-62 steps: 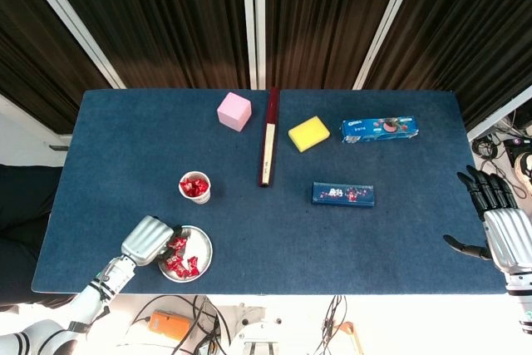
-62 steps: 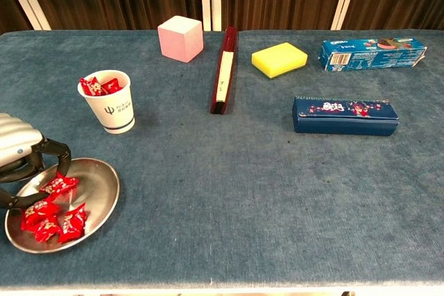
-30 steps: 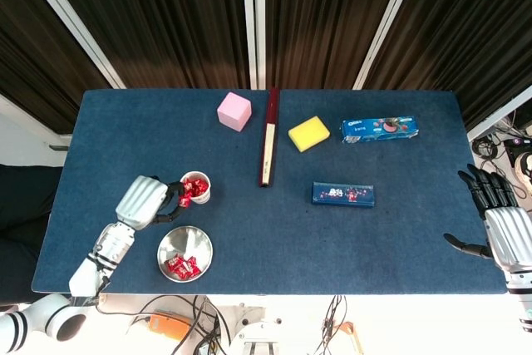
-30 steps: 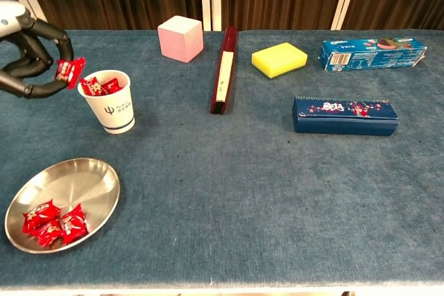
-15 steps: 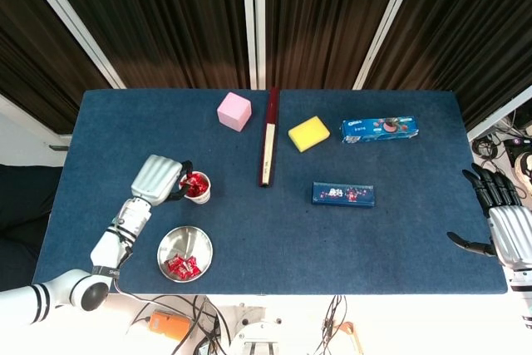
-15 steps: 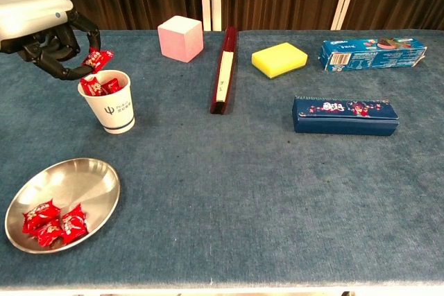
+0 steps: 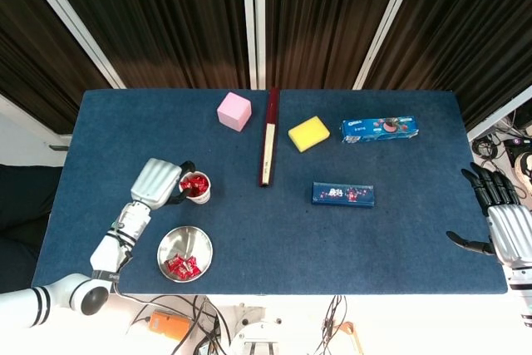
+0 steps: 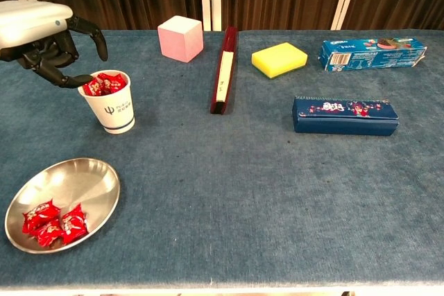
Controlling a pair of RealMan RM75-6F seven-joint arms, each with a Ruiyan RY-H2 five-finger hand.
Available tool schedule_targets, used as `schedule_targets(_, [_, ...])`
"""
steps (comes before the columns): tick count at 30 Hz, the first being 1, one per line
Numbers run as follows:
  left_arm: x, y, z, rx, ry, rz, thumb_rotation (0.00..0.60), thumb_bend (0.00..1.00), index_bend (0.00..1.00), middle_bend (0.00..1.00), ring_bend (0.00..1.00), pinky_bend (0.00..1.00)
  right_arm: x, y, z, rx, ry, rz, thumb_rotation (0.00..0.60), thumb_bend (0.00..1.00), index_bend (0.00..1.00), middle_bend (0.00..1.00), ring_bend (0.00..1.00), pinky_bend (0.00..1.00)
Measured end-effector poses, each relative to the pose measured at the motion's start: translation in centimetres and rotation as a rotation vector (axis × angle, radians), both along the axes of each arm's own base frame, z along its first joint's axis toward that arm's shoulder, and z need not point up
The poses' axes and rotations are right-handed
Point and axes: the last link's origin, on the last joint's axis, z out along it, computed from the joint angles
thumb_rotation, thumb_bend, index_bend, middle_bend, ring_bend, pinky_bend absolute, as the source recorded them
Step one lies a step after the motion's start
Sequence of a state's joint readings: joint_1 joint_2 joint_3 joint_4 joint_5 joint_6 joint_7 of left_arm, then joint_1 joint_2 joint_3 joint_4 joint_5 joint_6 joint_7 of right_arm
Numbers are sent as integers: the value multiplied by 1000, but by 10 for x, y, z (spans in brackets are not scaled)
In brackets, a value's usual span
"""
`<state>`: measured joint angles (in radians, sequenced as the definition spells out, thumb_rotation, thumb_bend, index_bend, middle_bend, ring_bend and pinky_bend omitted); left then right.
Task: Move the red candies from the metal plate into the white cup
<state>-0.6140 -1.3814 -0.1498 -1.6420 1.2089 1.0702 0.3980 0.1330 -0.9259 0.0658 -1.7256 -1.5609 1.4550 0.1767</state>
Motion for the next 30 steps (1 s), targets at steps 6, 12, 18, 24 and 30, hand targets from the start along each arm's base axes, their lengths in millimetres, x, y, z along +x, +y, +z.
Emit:
schedule_targets(6, [-17,-21,22,65,-52,17,600,261,364,889,810,623,0,0,0,1,1,1,600,207,0,26,0,76])
schedule_targets(12, [-38,-49,35,75,-55,7,600,248,364,889,810,618,2,0,2,-2,3,16,600,209,0,26,0,76])
schedule_targets(18, [-55,-81,31,-10,4,-17,600,213,385,889,809,615,6,2,4,-10,11,30,600,208,0,26,0,76])
schedule_targets(24, [-57,-109,16,-113,42,-65,600,201,394,889,809,606,8,2,4,-5,14,34,600,206,0,26,0,77])
schedule_targets(30, [-55,-126,-6,-219,65,-115,600,204,395,889,809,605,9,3,2,-1,16,37,600,207,0,26,0,77])
